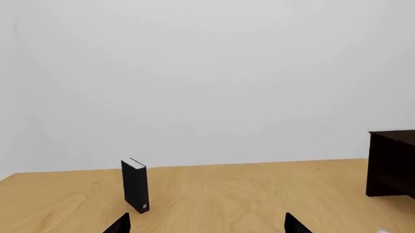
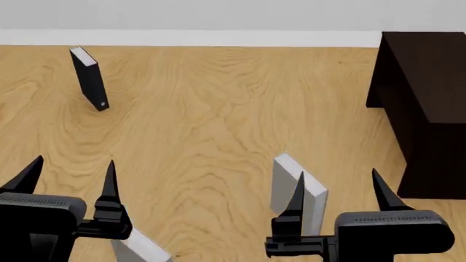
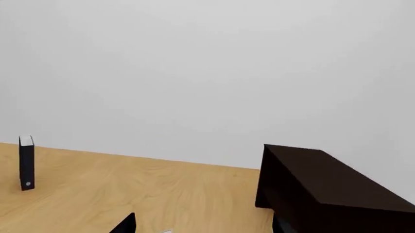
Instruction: Pick up the book on the right and place it on the cabinet shelf.
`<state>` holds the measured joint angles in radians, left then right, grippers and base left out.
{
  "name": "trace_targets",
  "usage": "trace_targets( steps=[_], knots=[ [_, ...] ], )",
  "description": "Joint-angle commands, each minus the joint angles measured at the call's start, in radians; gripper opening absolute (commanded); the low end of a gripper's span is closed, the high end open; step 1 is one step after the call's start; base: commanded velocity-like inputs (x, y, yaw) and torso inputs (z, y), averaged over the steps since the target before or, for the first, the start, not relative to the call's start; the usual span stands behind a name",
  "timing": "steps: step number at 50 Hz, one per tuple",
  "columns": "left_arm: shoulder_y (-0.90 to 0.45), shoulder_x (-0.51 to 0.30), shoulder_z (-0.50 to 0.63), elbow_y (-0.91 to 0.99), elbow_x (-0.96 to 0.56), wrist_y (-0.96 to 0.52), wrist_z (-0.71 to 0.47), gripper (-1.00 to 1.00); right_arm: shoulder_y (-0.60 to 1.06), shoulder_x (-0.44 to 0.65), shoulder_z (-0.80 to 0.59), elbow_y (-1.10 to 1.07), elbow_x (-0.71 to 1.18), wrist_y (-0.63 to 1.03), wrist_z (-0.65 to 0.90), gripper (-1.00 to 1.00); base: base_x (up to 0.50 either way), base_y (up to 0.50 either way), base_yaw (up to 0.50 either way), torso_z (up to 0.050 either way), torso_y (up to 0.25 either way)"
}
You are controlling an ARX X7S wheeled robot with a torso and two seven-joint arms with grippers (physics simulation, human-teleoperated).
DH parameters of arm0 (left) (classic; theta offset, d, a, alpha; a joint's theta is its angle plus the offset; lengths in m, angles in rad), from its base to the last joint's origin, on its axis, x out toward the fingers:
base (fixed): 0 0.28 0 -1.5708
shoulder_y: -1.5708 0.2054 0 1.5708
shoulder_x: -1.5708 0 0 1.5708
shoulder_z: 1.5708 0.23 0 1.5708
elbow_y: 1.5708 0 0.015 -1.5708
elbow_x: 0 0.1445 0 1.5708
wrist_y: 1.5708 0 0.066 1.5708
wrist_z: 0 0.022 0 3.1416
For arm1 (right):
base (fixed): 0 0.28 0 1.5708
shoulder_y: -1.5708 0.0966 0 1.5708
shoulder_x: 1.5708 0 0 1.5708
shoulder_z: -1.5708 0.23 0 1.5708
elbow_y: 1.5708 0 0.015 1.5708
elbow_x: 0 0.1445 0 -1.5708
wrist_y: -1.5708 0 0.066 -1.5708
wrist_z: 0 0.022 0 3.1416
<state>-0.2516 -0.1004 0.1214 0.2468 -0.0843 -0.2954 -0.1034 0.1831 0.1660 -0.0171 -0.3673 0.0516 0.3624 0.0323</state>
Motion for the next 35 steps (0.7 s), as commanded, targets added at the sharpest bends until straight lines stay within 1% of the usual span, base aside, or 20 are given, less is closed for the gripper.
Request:
trace_targets(
  steps=[1, 5, 15, 35],
  knots=[
    [0.001, -0.016, 0.006, 0.046, 0.014, -0.009, -0.044, 1.0, -0.007, 0.014, 0.003, -0.026, 0.019, 0.008, -0.001, 1.0, 0.5, -0.08, 0.0, 0.0, 0.0],
    [-0.005, -0.021, 0.013, 0.047, 0.02, -0.016, -0.054, 1.0, -0.008, 0.015, 0.008, -0.027, 0.03, 0.005, 0.0, 1.0, 0.5, -0.08, 0.0, 0.0, 0.0],
    [-0.018, -0.024, -0.002, 0.059, -0.019, -0.052, -0.062, 1.0, 0.002, 0.016, -0.01, -0.02, 0.025, 0.011, 0.01, 1.0, 0.5, -0.06, 0.0, 0.0, 0.0],
    [-0.013, -0.042, 0.015, 0.076, -0.029, -0.051, -0.083, 1.0, -0.001, 0.017, 0.001, -0.021, 0.068, 0.004, 0.016, 1.0, 0.5, 0.0, 0.0, 0.0, 0.001]
  ],
)
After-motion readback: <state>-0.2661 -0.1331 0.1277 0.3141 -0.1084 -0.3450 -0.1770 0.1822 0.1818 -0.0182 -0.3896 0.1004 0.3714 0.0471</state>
